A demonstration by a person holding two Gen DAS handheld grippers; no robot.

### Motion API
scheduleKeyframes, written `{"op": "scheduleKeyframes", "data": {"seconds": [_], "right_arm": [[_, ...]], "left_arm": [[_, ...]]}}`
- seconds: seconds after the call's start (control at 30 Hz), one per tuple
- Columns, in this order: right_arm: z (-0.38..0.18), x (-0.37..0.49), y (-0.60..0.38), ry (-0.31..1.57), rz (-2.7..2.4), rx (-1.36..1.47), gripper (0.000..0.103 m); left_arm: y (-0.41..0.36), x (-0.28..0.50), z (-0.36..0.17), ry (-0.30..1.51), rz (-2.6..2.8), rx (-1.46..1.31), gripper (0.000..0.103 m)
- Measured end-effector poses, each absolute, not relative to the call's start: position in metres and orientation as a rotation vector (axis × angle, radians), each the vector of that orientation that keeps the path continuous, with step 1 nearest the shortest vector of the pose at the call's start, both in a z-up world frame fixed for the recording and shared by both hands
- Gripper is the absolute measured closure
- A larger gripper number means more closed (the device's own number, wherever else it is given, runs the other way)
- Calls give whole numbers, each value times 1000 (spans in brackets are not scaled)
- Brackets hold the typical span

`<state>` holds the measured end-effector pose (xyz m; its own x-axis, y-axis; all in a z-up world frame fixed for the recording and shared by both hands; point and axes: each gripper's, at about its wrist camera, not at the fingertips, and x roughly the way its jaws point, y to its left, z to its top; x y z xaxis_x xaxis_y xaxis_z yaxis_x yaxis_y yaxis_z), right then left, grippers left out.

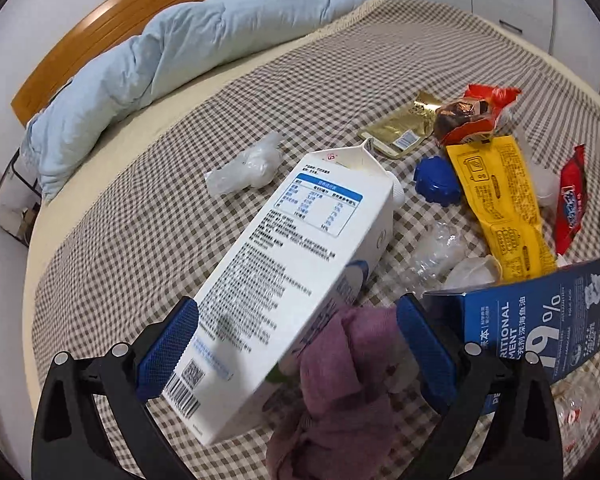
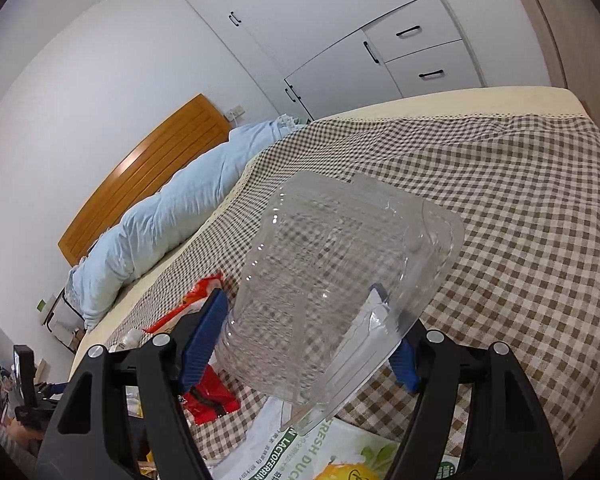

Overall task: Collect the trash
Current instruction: 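Lift the clamshell with the right tool while the left tool reaches the white milk carton, then close the left tool on the white milk carton and lift it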

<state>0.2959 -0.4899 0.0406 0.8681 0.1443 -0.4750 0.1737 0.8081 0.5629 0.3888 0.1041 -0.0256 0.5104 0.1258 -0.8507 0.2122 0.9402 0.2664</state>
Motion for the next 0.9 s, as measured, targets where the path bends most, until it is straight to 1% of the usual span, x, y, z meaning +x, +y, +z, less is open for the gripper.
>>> {"op": "scheduleKeyframes", "data": {"seconds": [0.17,0.5,0.9], "right_arm": [[38,297,-496,529,-15,637,33],[34,310,-492,539,-20,623,33],[31,327,-467,546,-2,595,33]], "left_arm": [[110,402,-24,1055,-18,370,7],[128,426,-40,1105,-28,283,6],[123,436,-45,1142,-60,284,6]]}}
